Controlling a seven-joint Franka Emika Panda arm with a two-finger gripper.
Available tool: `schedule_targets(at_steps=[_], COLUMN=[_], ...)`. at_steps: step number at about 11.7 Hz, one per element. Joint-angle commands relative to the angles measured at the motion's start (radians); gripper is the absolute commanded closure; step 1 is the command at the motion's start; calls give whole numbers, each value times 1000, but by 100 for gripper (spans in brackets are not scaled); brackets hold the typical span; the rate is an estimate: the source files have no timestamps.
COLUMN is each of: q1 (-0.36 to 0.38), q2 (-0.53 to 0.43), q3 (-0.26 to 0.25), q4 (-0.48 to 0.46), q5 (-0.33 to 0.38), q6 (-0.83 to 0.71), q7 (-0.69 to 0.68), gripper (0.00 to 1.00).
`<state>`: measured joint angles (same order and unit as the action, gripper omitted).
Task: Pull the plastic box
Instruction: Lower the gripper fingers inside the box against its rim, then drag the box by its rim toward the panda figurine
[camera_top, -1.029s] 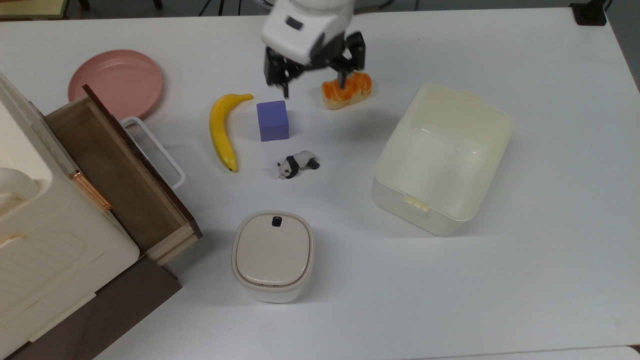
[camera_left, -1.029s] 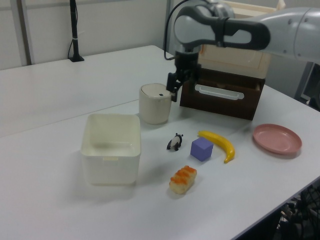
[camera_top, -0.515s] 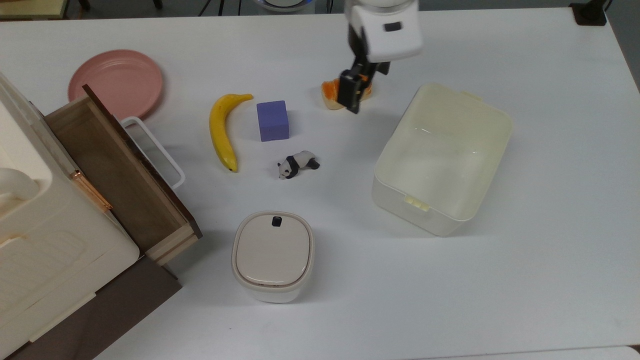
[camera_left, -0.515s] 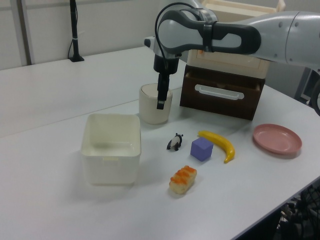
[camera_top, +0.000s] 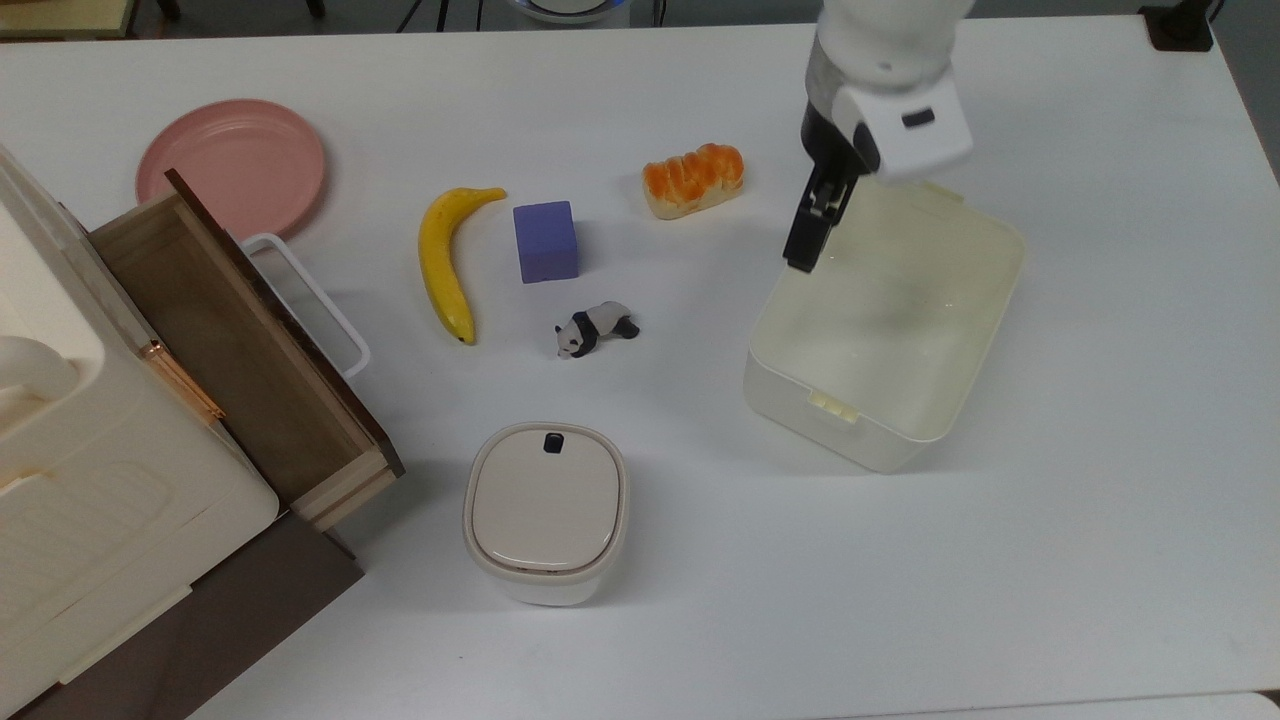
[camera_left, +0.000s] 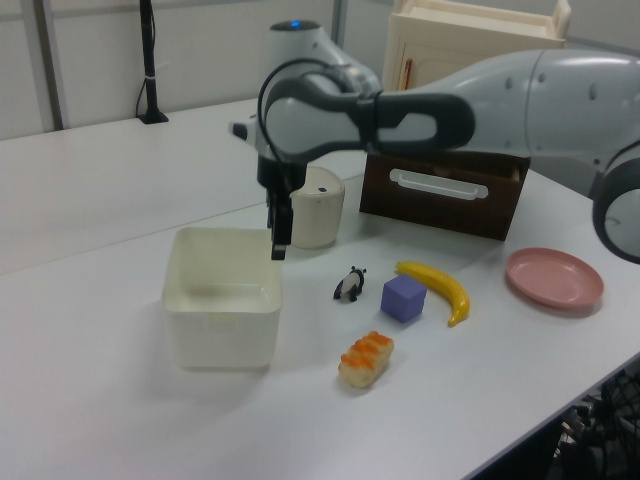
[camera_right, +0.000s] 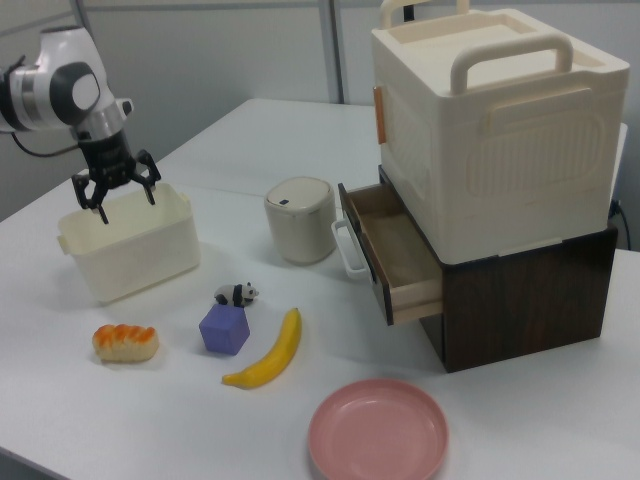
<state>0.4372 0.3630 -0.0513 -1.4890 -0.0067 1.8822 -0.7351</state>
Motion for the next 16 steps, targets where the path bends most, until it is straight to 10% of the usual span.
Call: schedule_targets(at_steps=[1, 16], q1=[21, -78], q2=[71, 36], q3=[-10, -47], q4=[10, -8], q5=[-39, -48], q6=[34, -81], q7=[36, 132], gripper=[0, 0])
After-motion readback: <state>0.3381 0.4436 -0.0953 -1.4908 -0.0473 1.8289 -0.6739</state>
